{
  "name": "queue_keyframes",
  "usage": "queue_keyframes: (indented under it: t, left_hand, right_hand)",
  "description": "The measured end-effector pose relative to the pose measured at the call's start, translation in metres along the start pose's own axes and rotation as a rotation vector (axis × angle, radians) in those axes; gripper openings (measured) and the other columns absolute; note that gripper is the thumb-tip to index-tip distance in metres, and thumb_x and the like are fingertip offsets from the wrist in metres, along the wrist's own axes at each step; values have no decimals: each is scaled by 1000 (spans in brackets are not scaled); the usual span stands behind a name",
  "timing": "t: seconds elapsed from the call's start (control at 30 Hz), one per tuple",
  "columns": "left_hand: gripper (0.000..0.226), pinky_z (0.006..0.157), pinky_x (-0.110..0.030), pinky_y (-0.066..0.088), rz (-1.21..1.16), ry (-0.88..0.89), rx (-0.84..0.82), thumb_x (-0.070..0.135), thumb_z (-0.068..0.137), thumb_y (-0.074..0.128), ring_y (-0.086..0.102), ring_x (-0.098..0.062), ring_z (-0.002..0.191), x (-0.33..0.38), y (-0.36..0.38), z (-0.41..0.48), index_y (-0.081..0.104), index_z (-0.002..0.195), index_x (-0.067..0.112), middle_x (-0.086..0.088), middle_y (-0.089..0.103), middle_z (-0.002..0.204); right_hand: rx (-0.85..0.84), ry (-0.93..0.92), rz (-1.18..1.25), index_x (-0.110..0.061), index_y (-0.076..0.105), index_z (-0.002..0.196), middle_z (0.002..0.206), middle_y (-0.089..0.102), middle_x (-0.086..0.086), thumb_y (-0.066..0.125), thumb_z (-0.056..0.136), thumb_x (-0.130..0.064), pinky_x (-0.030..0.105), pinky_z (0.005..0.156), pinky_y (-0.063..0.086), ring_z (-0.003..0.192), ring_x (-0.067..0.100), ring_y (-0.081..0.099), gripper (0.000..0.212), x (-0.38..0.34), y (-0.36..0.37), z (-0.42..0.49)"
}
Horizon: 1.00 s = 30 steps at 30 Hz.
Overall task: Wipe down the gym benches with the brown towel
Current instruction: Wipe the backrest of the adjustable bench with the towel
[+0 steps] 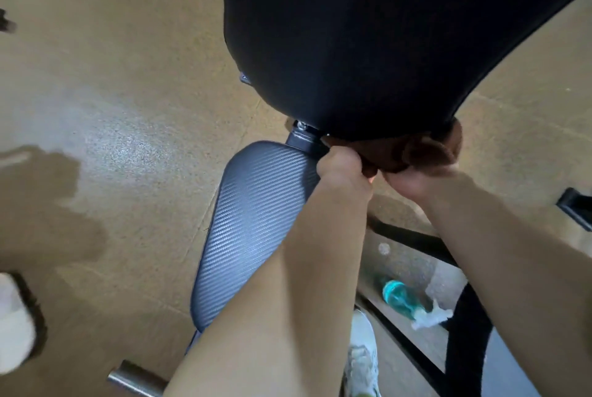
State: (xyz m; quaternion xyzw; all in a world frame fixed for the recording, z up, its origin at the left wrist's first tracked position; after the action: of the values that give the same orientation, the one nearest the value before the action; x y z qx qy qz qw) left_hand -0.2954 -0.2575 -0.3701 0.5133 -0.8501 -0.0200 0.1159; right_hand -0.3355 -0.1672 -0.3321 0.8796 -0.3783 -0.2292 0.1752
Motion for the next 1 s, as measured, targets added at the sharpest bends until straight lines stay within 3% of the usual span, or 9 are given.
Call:
queue_keyframes:
  t: [0.07, 0.13, 0.23, 0.4, 0.5, 0.67, 0.77, 0.9, 1.0]
  left_hand:
    - [22, 79, -39, 59, -23, 15, -11, 22, 102, 45, 66, -25, 91, 2, -3, 0, 61, 114, 13, -10, 69, 112]
    - [25, 87, -42, 57, -156, -9, -38, 31, 104, 42, 66, -25, 90, -12, -5, -4, 61, 113, 16, -10, 69, 109]
    - [36, 106, -43, 47, -290, -136, -189, 39, 105, 39, 64, -28, 113, -50, 9, -33, 63, 118, 16, -11, 69, 119]
    - [35, 67, -33, 54, -370, -179, -283, 21, 103, 37, 67, -26, 97, -43, 38, -51, 66, 120, 13, -11, 73, 108]
    - [25, 64, -37, 56, -336, -167, -193, 14, 99, 43, 66, -31, 84, -32, 29, -41, 67, 104, 7, -15, 71, 95]
    - [40, 84, -35, 57, -72, -62, 7, 28, 99, 49, 63, -21, 90, 15, 14, 6, 53, 135, 10, -7, 59, 134]
    - [45, 98, -27, 46, 595, 312, 199, 30, 93, 65, 57, -21, 122, 56, 0, -4, 53, 132, 11, -4, 58, 132]
    - [30, 62, -27, 51, -52, 99, -34, 26, 100, 47, 63, -23, 93, 63, -12, 24, 58, 125, 13, -6, 62, 128]
    - [23, 80, -34, 57, -209, 160, 7, 22, 101, 46, 66, -24, 89, 49, -13, 25, 66, 103, 13, -8, 71, 101]
  right_hand:
    - [55, 31, -52, -18, 57, 119, 153, 44, 0, 61, 62, -39, 32, 113, 39, 137, 19, 47, 60, 3, -2, 1]
    - [141, 33, -231, -19, 57, 127, 152, 46, 1, 56, 83, -38, 31, 102, 49, 133, 18, 51, 48, 0, -3, -3]
    - [306, -53, -587, -20, 65, 100, 108, 70, 6, 52, 95, -38, 32, 73, 52, 93, 19, 64, 23, -24, -3, -22]
    - [90, -253, -373, -19, 70, 121, 116, 74, 7, 45, 99, -45, 46, 92, 55, 106, 27, 71, 42, -38, 11, -58]
    - [38, -276, -316, -14, 68, 122, 120, 71, 5, 40, 101, -44, 49, 99, 52, 113, 31, 68, 46, -18, 11, -49]
    - [105, -154, -230, -14, 70, 117, 119, 70, 15, 45, 95, -36, 53, 95, 53, 104, 40, 69, 40, 11, 7, -10]
    - [87, -99, -187, -14, 65, 127, 128, 65, 20, 50, 90, -32, 55, 102, 49, 119, 42, 61, 43, 31, 4, 14]
    - [35, 27, -164, -10, 53, 138, 139, 56, 23, 45, 87, -29, 59, 109, 41, 127, 44, 54, 55, 50, 5, 33]
    - [166, -25, -284, -14, 62, 128, 131, 63, 18, 41, 97, -23, 49, 94, 54, 116, 37, 62, 38, 28, -11, 32]
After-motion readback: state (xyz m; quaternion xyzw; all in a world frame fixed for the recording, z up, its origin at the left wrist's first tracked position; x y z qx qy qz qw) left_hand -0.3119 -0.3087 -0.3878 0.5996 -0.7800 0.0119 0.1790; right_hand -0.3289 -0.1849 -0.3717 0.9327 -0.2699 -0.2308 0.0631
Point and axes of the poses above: each hand's wrist, its own z-axis towards the middle knuckle, its own y-axis out of the palm, x = y × z, the point moved 4 cm from there along z, towards the middle knuckle
